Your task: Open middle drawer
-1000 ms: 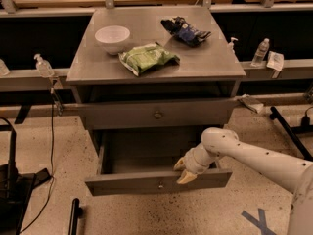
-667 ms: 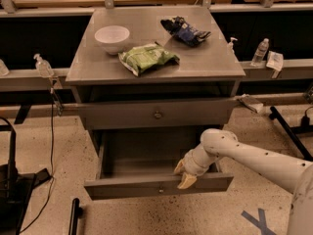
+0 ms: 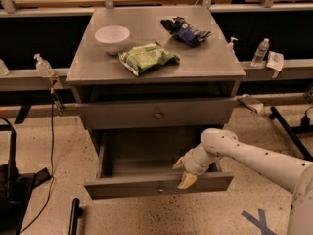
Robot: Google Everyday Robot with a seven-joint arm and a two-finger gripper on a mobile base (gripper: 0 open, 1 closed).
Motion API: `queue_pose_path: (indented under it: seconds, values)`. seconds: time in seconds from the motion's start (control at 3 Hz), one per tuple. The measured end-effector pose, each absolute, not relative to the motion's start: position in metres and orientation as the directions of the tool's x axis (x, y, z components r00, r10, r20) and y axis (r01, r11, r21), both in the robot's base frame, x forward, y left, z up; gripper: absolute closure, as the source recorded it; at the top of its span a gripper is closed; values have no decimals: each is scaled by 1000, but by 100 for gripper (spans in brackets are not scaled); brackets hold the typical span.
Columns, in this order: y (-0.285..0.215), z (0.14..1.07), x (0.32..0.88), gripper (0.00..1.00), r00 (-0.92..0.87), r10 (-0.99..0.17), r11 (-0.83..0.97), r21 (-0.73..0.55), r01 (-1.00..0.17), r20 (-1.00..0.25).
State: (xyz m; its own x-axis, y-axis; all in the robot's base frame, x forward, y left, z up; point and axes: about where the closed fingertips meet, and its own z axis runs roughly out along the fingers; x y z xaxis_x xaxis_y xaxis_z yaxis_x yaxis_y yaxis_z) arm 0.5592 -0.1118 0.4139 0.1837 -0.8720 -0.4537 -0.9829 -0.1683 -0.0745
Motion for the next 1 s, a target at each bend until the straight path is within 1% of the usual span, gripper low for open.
queue_pose_path:
  seconds: [0.33,0.67,1.0]
  values:
    - [-104,449,556,32,247,-860,-200,-150,-968,-446]
    - [-91,499,549,14,337,-843,-248,-251,-935,-420]
    - [-87,535,548,2,375,-843,-264,-310,-913,-386]
